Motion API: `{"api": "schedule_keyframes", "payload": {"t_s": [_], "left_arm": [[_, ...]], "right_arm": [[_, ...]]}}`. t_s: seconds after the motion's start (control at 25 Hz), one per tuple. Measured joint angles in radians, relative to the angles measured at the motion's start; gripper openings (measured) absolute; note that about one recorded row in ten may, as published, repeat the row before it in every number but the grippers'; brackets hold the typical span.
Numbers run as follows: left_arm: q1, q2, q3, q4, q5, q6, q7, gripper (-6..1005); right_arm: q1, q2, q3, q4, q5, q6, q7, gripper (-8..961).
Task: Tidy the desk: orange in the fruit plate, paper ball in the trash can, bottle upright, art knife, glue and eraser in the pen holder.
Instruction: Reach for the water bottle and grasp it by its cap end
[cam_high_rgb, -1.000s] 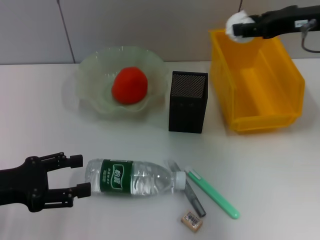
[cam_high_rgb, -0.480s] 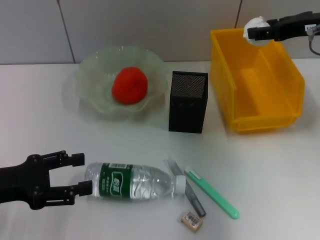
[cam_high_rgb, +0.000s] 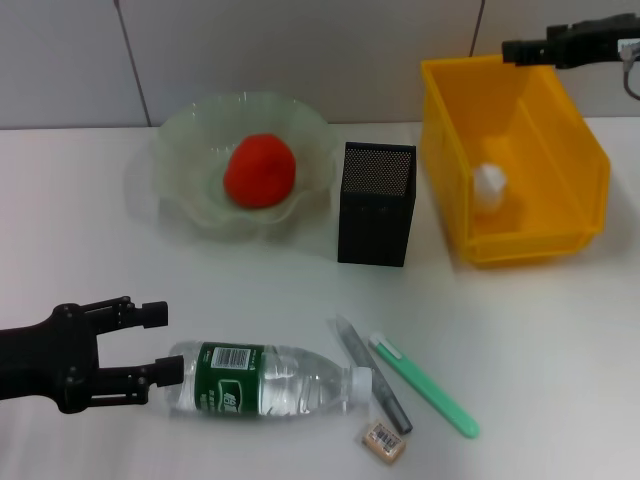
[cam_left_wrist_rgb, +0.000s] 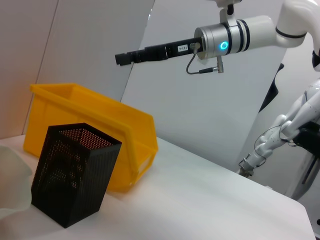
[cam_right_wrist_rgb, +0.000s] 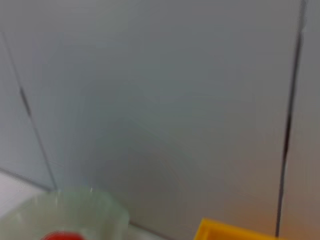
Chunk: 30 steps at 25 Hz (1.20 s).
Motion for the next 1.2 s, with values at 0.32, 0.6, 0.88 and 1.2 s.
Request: {"api": "schedule_keyframes", "payload": {"t_s": [0.32, 0.6, 0.88, 1.2], "left_arm": [[-0.014, -0.007, 0.001, 0.000, 0.000, -0.006, 0.012, 771], [-0.033, -0.015, 0.006, 0.002, 0.002, -0.027, 0.042, 769], [-0.057, -0.026, 0.008, 0.011, 0.002, -0.042, 0.052, 768], [-0.102, -0.038, 0.019, 0.025, 0.009, -0.074, 0.039, 766]], "right_arm": [[-0.111, -0.006, 0.004, 0.140, 0.600, -0.028, -0.421, 734], [-0.240, -0.057, 0.001, 0.405, 1.012, -0.434, -0.775, 735], [-0.285, -0.099, 0.001, 0.423, 0.745, -0.594, -0.776, 736], [-0.274, -0.093, -0.005, 0.422, 0.368, -0.588, -0.732, 736]]}}
